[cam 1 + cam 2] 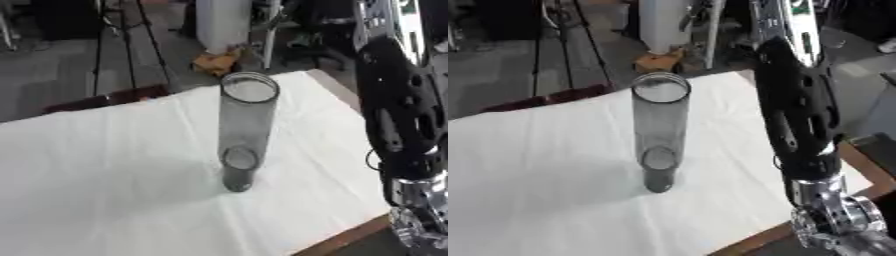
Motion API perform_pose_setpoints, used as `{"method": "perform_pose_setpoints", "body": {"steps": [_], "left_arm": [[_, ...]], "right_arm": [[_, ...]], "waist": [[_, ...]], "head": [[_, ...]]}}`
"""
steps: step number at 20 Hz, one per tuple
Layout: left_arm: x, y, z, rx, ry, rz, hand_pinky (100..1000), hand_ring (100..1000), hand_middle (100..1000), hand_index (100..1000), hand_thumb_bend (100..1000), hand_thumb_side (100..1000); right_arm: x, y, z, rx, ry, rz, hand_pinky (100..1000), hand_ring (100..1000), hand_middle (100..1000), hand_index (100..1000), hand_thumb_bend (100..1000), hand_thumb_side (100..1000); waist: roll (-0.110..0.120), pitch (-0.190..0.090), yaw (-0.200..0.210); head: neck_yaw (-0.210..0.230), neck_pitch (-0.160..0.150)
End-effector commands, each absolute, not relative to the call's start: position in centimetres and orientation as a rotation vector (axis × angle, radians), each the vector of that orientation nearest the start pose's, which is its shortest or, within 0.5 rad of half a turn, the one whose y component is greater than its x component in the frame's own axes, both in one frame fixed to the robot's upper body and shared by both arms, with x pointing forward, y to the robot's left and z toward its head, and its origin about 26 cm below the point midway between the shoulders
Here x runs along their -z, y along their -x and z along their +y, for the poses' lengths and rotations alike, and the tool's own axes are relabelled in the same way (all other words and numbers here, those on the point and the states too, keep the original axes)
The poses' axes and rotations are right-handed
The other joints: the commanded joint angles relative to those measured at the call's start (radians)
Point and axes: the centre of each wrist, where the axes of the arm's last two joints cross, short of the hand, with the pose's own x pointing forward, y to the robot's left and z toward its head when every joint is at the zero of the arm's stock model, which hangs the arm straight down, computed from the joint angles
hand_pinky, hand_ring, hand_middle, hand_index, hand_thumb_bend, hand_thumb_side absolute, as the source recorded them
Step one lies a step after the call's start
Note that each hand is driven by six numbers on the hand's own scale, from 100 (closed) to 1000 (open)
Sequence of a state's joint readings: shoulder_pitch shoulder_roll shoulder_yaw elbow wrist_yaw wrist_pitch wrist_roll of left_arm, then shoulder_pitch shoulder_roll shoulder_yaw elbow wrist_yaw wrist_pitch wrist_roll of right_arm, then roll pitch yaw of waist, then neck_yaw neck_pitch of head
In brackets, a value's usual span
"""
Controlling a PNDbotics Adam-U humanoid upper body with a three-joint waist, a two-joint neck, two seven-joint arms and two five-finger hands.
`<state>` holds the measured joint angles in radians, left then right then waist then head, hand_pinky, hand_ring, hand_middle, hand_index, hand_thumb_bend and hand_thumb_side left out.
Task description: Arrange flowers into the vase.
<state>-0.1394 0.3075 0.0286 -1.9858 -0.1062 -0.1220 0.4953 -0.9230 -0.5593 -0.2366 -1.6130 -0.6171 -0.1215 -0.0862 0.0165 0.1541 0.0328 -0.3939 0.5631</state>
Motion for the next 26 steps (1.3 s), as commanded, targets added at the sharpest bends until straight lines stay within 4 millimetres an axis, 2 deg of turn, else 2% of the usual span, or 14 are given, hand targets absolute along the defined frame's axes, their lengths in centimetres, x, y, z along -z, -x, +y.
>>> {"method": "perform_pose_setpoints", "body": {"steps": [1, 20, 26], "left_arm": [[-16.1, -28.2, 28.5, -0.14, -0.58, -2.318, 728, 668, 632, 828, 524, 969], [-16.0, -28.1, 28.5, -0.138, -0.579, -2.311, 728, 668, 633, 828, 523, 969], [-16.0, -28.1, 28.5, -0.139, -0.579, -2.311, 728, 668, 633, 828, 523, 969]], "right_arm": [[-39.4, -35.3, -32.3, -0.09, 0.397, 3.527, 100, 100, 100, 100, 264, 100], [-38.0, -35.9, -31.7, 0.037, 0.686, 3.604, 100, 100, 100, 100, 271, 100], [-37.7, -36.2, -31.8, 0.062, 0.72, 3.627, 100, 100, 100, 100, 273, 100]], "waist": [[-0.004, -0.029, 0.002], [0.001, -0.034, -0.003], [0.0, -0.033, -0.004]], "head": [[-0.004, 0.004], [-0.015, 0.009], [-0.016, 0.009]]}}
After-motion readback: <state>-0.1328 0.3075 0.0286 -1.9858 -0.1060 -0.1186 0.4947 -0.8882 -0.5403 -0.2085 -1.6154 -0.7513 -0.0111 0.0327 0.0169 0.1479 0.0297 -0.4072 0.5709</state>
